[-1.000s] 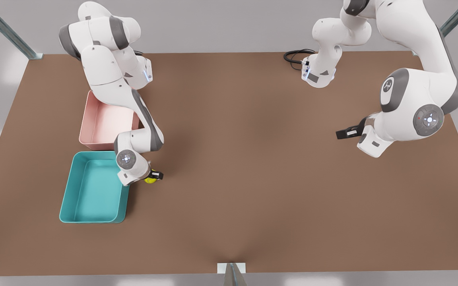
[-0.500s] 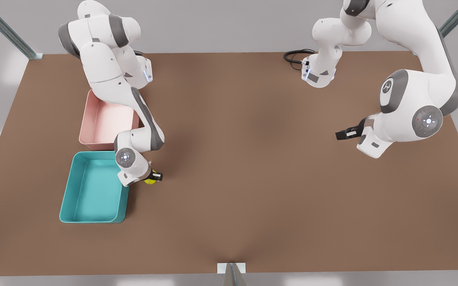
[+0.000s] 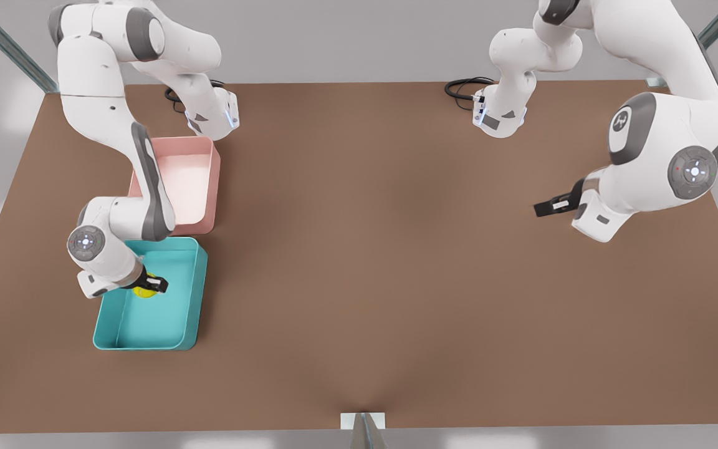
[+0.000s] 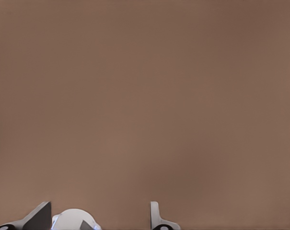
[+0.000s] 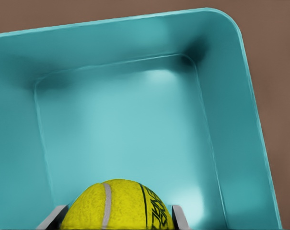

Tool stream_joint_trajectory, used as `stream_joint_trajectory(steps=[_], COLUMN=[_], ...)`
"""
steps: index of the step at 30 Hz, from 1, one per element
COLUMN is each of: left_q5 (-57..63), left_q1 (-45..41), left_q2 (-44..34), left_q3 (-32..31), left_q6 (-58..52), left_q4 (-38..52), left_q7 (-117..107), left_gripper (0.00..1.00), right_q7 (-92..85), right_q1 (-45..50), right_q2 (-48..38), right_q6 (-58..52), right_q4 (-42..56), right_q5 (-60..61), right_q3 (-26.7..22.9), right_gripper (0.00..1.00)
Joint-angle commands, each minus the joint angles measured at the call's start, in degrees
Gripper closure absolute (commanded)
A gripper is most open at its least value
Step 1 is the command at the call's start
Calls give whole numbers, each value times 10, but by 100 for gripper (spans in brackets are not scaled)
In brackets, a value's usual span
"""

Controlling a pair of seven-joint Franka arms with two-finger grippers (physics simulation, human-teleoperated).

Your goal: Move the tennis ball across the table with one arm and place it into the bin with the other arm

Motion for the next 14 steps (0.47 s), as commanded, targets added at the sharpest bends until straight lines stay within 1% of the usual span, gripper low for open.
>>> stream_joint_trajectory(steps=[1, 2, 3, 4, 5, 7, 8, 9, 11, 14], left_q5=[-27, -29, -29, -49, -50, -72, -76, -76, -75, -74], left_q1=[11, 11, 9, 11, 13, 14, 14, 14, 14, 14], left_q2=[1, 1, 1, 8, 8, 6, 6, 6, 6, 8], left_q3=[0, 0, -1, -1, -1, 0, -1, -1, -1, -1], left_q6=[-8, -10, -32, -65, -101, -128, -138, -141, -129, -108], left_q4=[3, 3, 0, 1, 1, 5, 4, 17, 19, 20], left_q7=[8, 20, 22, 36, 52, 56, 53, 53, 54, 54], left_gripper=[0, 0, 0, 0, 0, 0, 0, 0, 0, 0], right_q7=[-128, -128, -127, -104, -73, -88, -94, -89, -92, -92], right_q1=[-4, -5, -2, 0, 13, 24, 28, 35, 22, 4], right_q2=[7, 12, 20, 40, 41, 37, -17, -83, -168, -172], right_q6=[-21, -23, -76, -177, -294, -476, -521, -519, -519, -519], right_q4=[3, 4, 29, 94, 155, 242, 249, 247, 236, 237], right_q5=[-18, -7, 56, 86, 85, 65, 52, 23, 12, 20], right_q3=[0, 1, 1, 2, 4, 5, 7, 18, 26, 38], right_gripper=[0, 0, 0, 0, 0, 0, 0, 0, 0, 0])
